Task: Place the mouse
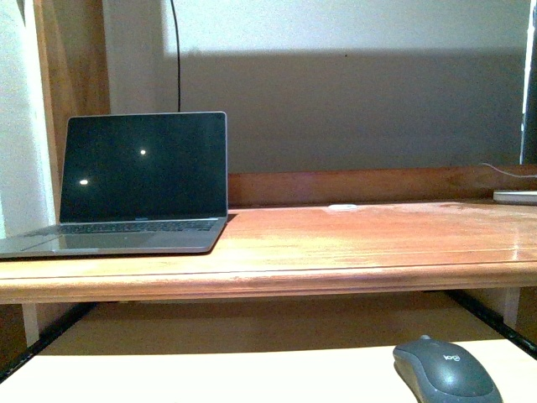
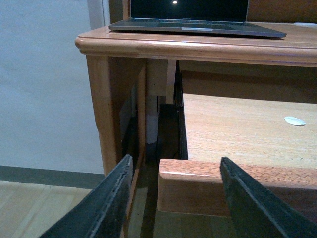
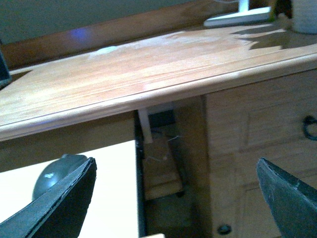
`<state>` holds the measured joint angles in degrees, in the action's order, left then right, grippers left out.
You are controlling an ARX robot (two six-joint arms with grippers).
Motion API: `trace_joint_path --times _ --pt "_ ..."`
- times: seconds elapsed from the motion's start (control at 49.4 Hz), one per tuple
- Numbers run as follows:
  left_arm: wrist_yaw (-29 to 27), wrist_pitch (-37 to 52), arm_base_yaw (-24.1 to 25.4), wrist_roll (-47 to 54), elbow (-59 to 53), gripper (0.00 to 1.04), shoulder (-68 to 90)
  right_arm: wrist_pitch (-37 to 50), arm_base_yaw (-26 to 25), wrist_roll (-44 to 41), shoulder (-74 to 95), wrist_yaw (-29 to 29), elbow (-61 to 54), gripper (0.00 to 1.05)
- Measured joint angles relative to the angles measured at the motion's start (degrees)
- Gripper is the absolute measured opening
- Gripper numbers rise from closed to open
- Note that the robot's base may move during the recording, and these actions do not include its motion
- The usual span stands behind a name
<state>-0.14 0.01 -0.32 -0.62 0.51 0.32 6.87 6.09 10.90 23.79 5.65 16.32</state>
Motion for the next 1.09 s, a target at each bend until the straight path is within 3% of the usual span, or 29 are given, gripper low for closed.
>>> trace_joint_path --times 0.203,0.385,0.547,1.094 --pt "-0.02 0.0 0.0 0.04 0.0 0.99 0.0 7.85 14.27 -0.39 16.57 5.57 6.71 0.97" --pt "0.0 0.0 0.0 0.09 0.0 0.97 0.0 9.09 22.58 -1.2 29.57 6.16 14.58 0.97" --pt "0.0 0.0 0.0 0.09 0.0 0.97 0.0 8.28 26.43 -4.13 38.75 7.5 18.91 0.97" --pt "0.0 0.0 0.0 0.09 0.0 0.97 0.0 6.14 28.81 -8.15 54.66 16.09 25.38 0.97"
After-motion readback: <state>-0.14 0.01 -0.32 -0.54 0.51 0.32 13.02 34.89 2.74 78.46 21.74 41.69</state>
